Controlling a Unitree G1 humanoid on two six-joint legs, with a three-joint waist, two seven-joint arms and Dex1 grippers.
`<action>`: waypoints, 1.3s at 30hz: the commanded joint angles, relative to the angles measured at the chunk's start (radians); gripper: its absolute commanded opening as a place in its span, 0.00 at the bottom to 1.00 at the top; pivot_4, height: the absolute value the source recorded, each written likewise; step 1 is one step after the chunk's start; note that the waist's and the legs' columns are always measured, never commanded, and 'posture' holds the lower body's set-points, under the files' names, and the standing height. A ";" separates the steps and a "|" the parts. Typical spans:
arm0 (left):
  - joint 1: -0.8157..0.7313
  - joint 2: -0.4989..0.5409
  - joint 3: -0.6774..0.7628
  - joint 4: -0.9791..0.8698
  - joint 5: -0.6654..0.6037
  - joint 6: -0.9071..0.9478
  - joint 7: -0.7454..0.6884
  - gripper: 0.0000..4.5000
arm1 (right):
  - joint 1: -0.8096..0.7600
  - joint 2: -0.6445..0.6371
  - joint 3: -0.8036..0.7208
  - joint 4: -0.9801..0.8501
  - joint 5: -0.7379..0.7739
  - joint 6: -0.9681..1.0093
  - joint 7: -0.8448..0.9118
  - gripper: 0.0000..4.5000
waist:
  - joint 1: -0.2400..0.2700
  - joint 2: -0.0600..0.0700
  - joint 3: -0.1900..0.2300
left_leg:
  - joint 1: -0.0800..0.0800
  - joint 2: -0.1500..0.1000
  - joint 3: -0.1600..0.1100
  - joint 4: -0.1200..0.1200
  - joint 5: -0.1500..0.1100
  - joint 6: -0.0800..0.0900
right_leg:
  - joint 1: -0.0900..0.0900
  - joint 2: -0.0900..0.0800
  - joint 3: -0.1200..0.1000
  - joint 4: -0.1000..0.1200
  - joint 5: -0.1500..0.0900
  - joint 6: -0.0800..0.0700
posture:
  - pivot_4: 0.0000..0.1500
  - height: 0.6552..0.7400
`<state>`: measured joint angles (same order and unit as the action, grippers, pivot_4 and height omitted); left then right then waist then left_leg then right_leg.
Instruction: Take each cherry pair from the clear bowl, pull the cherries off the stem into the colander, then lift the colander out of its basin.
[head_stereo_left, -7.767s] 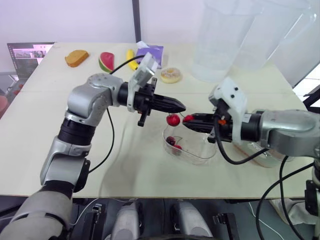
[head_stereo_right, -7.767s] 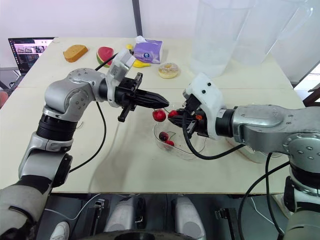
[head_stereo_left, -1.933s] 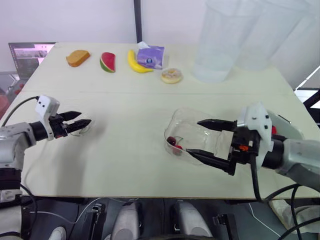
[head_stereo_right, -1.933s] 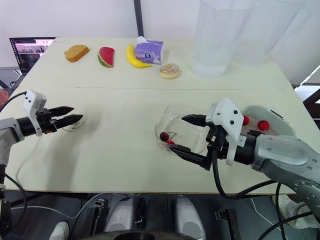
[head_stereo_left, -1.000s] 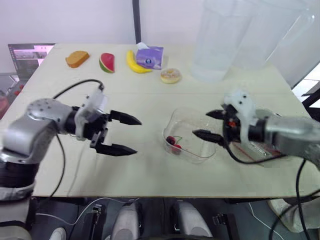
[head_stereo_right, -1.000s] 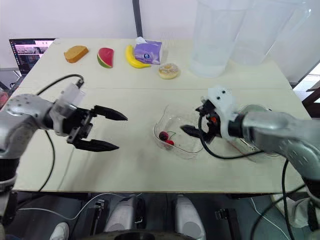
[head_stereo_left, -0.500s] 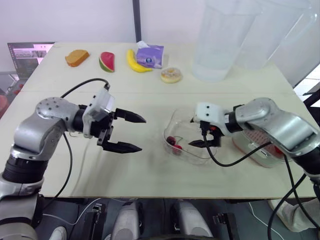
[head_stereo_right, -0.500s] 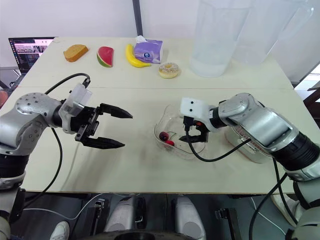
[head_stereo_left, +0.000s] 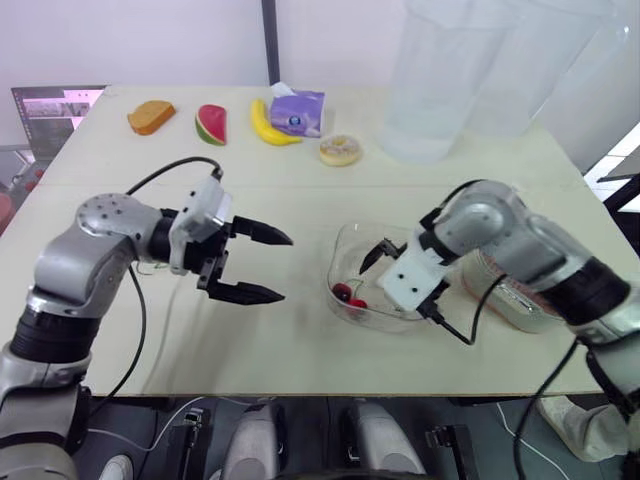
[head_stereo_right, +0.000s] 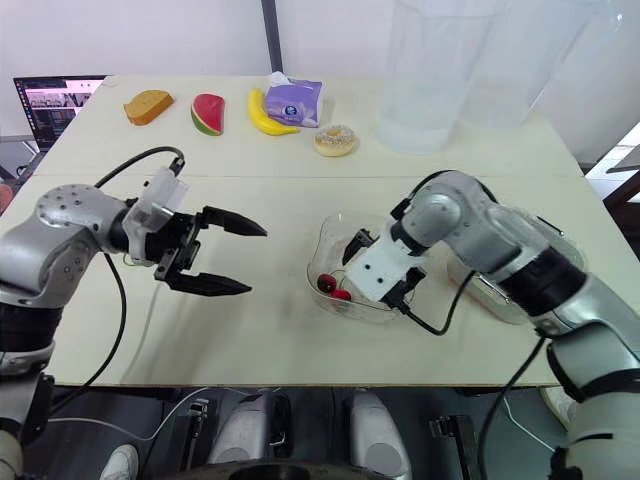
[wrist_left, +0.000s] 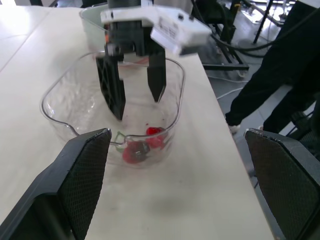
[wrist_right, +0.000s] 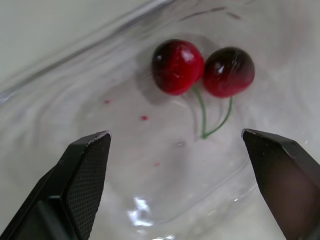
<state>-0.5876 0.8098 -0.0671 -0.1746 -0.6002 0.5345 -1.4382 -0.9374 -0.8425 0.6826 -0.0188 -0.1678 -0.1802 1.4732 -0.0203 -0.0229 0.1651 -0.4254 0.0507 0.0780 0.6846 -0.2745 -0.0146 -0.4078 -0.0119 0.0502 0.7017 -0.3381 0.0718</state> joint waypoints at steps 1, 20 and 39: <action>-0.017 -0.002 0.002 -0.008 0.000 0.001 0.006 0.99 | -0.043 0.037 0.001 0.004 -0.058 -0.047 0.042 1.00 | 0.001 0.000 0.000 | 0.000 0.000 0.000 0.000 0.000 -0.001 | 0.000 0.000 0.000 0.000 0.000 0.000 | 1.00 1.00; -0.024 -0.008 0.001 0.016 0.011 0.000 0.017 0.99 | -0.043 0.065 -0.224 -0.060 0.058 0.410 0.141 1.00 | 0.003 0.000 0.000 | 0.000 -0.001 -0.001 0.000 0.001 -0.001 | 0.001 -0.002 -0.001 0.001 0.000 0.000 | 1.00 1.00; -0.025 -0.034 -0.004 0.039 0.033 -0.012 0.019 0.99 | -0.033 0.100 -0.146 -0.083 0.117 0.750 0.047 1.00 | 0.002 0.000 0.000 | 0.000 -0.001 0.000 0.000 0.000 0.000 | 0.000 -0.001 -0.001 0.001 0.000 0.000 | 1.00 1.00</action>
<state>-0.6024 0.7733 -0.0768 -0.1168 -0.5661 0.5297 -1.4222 -0.9635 -0.7444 0.5391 -0.0922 -0.0401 0.5861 1.5245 -0.0185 -0.0228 0.1651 -0.4253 0.0500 0.0776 0.6848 -0.2748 -0.0142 -0.4075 -0.0129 0.0492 0.7026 -0.3380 0.0717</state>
